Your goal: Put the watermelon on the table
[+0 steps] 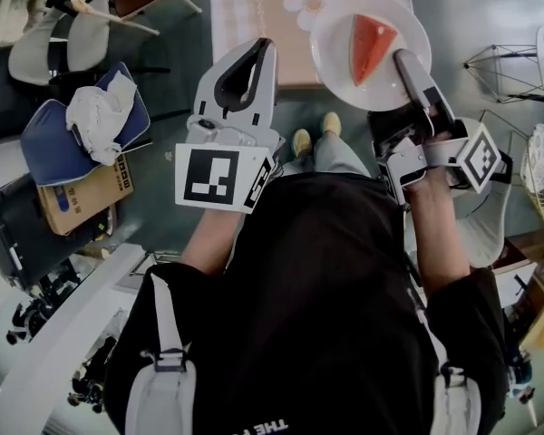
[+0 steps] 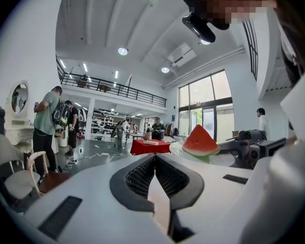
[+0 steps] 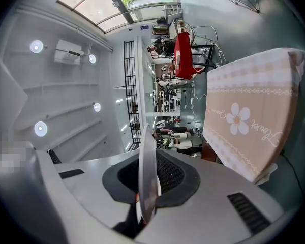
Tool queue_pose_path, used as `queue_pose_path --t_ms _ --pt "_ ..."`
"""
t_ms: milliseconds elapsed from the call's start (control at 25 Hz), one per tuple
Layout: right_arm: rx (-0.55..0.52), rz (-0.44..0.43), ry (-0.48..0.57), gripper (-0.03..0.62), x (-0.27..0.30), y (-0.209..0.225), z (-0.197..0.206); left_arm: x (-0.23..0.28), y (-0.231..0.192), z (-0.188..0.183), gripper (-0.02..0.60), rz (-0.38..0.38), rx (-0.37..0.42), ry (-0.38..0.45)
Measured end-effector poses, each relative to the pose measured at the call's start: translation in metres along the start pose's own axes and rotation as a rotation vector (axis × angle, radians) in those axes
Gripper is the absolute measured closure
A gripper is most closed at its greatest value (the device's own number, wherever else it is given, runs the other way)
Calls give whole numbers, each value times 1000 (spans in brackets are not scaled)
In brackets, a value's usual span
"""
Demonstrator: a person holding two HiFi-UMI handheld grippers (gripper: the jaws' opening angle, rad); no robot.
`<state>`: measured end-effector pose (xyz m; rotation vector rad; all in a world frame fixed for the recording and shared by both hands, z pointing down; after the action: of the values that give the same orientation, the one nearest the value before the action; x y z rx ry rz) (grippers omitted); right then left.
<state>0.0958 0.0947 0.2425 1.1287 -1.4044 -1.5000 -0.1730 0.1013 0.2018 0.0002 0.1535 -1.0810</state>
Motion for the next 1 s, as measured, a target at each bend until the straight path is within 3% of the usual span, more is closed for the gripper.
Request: queue_pose_path --t_ms 400,720,1000 --pt "8 -15 -19 563 1 4 -2 3 7 1 566 -16 12 9" --pt "24 -7 -61 563 47 -4 -45 58 15 -4 568 -29 8 -3" --pt "33 -7 -87 563 61 1 -61 72 18 0 568 -47 10 -9"
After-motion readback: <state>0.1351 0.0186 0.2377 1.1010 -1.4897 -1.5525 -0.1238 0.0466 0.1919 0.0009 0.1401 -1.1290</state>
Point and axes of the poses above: the fingertips, and each gripper's own axes: x forward along the fingers, y to its right, z out of its underside, the point moved 9 cm from there along -x, backward along the fingers, and after that the axes turned 14 degrees about y, right-handed, at the moved point
